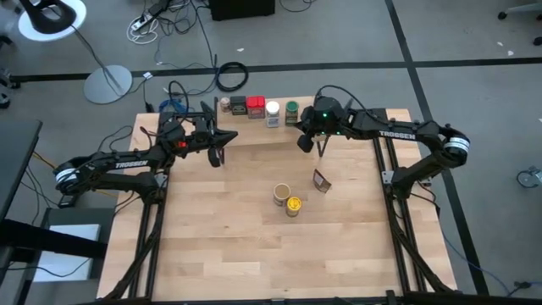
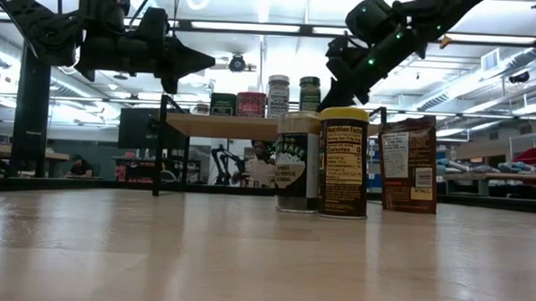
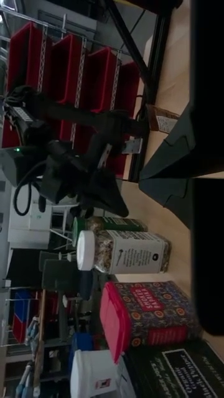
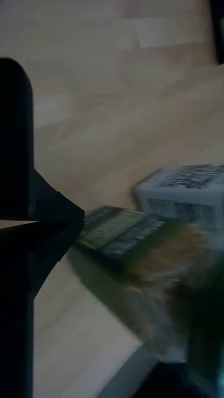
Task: Shelf spices
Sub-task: Put the green seasoning bottle on the shelf
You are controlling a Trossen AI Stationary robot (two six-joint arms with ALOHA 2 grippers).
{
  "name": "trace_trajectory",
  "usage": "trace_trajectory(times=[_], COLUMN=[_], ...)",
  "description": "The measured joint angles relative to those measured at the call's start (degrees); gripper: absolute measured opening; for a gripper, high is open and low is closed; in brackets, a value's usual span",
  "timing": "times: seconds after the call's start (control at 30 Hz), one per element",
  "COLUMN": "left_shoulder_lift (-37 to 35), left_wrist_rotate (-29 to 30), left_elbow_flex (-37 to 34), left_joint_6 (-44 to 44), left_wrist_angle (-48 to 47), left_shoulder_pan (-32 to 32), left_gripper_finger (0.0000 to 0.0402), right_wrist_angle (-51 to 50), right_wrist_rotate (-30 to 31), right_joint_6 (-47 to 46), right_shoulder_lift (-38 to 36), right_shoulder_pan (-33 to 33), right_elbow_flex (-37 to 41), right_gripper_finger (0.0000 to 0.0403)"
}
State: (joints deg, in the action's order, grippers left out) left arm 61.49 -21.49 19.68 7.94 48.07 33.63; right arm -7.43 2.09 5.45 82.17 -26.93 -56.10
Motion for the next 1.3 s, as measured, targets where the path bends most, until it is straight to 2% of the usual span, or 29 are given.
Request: trace_trajectory(times=[0.6,1.3], left_shoulder_lift=[0.0,0.0], left_wrist_rotate=[0.0,0.0], left_elbow_flex=[0.0,0.0], left_joint_6=[-0.1,-0.1], left_wrist_angle=[-0.2,-0.2], left_shoulder_pan=[0.0,0.0], left_gripper_finger=[0.0001,0.0001], right_wrist_angle=[7.6,8.4], right_wrist_rotate=[0.0,1.3], right_joint_6=[0.8,3.5], right_shoulder_lift=[4.0,4.0], right_shoulder_pan=[0.0,-2.6], right_elbow_flex=[0.0,0.0], right_gripper_finger=[0.0,0.0])
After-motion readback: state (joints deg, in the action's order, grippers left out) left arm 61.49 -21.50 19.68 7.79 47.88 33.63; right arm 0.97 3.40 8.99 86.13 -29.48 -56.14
